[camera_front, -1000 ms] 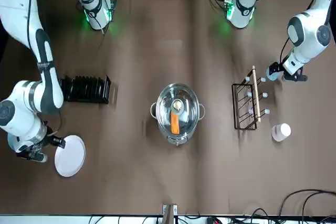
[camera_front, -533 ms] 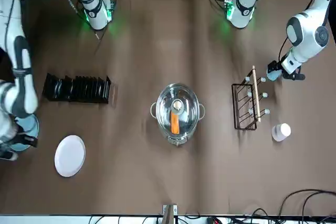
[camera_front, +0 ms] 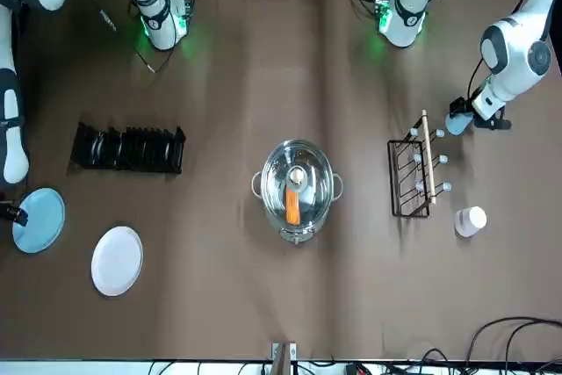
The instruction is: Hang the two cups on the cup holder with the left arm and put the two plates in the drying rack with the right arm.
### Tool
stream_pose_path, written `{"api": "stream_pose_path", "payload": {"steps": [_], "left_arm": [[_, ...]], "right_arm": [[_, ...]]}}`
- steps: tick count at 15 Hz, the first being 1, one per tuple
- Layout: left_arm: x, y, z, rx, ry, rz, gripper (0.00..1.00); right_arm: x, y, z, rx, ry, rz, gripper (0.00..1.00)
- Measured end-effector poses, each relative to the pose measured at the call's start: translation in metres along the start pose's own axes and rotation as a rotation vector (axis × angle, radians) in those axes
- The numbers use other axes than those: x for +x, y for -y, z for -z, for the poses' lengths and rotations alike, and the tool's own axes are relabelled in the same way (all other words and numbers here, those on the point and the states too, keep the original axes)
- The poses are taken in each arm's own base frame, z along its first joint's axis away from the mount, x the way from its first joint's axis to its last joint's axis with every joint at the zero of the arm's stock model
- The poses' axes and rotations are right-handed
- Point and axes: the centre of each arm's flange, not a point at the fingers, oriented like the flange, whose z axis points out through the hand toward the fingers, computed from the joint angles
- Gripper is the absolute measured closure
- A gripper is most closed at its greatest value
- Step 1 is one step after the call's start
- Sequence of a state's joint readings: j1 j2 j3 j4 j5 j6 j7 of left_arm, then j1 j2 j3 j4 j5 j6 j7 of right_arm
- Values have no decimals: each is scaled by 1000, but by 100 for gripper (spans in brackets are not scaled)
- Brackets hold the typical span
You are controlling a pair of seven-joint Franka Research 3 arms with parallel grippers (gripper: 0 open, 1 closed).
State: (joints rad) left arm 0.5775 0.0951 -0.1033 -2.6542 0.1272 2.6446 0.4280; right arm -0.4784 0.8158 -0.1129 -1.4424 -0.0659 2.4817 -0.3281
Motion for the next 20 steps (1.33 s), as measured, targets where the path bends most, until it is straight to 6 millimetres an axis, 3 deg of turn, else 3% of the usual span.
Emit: {"api": "stream_pose_path", "payload": {"steps": [4, 6, 10, 13, 18, 20], "left_arm": [[-3, 4, -1, 1, 4, -1, 12], [-1, 4, 1, 5, -2, -2, 28], [5, 4, 6, 13, -15, -7, 32], [36, 8, 37, 30, -23, -6, 32], [103, -16, 125, 45, 36, 23, 32], [122, -31, 158, 54, 47, 25, 32]], "right_arm": [[-15, -22, -17, 31, 15, -77, 46], [-17, -24, -18, 46, 15, -99, 45], [-26, -31, -29, 69, 34, -138, 46], [-33, -39, -35, 76, 41, -162, 48], [-43, -46, -50, 101, 48, -208, 60], [-44, -48, -50, 109, 44, -226, 80]]}}
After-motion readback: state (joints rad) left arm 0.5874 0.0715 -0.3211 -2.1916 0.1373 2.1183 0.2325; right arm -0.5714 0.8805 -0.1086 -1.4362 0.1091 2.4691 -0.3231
